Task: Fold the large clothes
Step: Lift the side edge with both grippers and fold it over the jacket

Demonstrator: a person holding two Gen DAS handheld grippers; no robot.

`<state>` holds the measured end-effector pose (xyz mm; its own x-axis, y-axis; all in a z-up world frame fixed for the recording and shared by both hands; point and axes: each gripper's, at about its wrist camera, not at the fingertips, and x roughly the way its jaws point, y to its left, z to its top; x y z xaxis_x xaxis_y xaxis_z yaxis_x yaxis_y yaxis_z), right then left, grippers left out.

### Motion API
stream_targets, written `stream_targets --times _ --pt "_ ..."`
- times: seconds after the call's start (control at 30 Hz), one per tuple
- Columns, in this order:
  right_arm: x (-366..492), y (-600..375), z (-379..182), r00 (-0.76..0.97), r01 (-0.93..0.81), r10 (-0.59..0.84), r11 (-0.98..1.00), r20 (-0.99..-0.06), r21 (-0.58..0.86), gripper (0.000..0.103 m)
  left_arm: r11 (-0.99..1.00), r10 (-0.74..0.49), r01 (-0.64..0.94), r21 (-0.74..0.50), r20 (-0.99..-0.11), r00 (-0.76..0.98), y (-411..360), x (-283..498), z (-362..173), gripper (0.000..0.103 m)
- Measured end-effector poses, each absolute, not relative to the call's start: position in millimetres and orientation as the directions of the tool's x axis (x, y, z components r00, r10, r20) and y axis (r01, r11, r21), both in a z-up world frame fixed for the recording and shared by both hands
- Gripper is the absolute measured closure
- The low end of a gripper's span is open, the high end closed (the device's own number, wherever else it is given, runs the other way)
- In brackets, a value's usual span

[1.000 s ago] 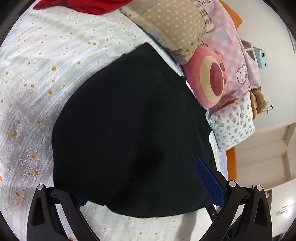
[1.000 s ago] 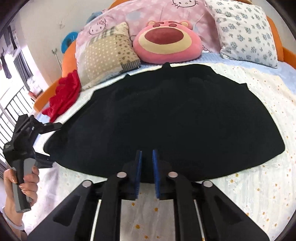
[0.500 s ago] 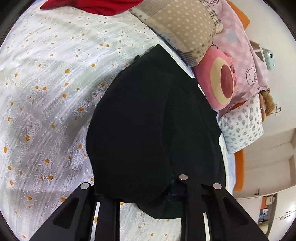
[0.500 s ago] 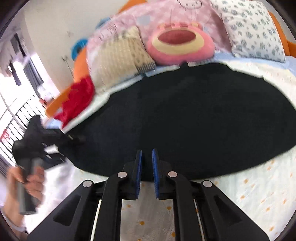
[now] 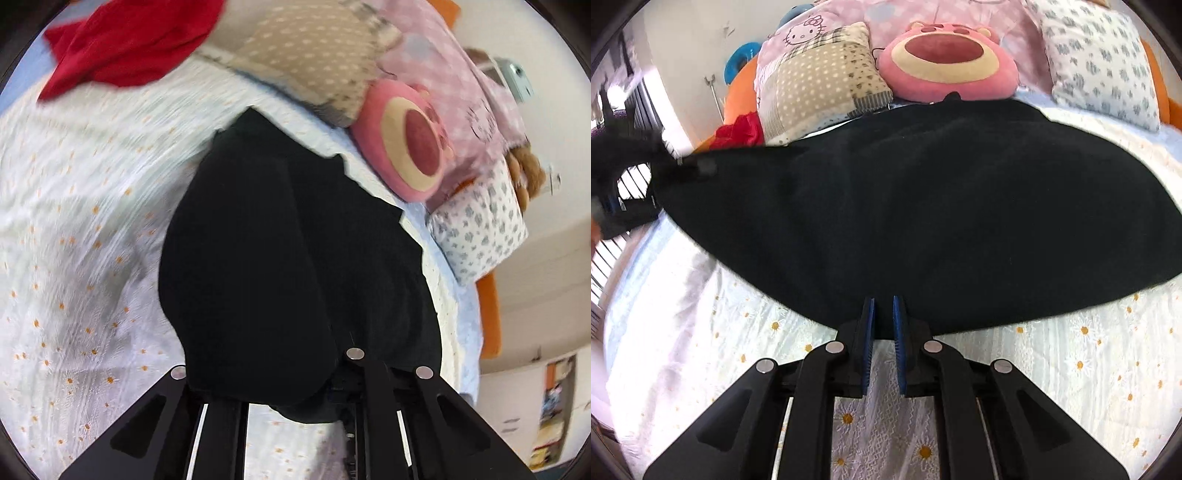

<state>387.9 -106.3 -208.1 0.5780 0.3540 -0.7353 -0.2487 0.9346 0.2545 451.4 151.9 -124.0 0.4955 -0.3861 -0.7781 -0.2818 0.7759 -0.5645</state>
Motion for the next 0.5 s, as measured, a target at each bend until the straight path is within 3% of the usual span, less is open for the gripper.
stream_targets --times 0.27,0.5 --pt "376 -81 -207 0.646 -0.253 0.193 0.967 -0.739 0.031 0.093 0.895 -0.353 -0.089 -0.438 -0.815 0.46 48 488 -50 0.086" --pt "368 -61 -206 0.692 -0.235 0.068 0.963 -0.718 -0.135 0.093 0.936 -0.331 0.022 -0.352 -0.856 0.397 -45 503 -30 0.088"
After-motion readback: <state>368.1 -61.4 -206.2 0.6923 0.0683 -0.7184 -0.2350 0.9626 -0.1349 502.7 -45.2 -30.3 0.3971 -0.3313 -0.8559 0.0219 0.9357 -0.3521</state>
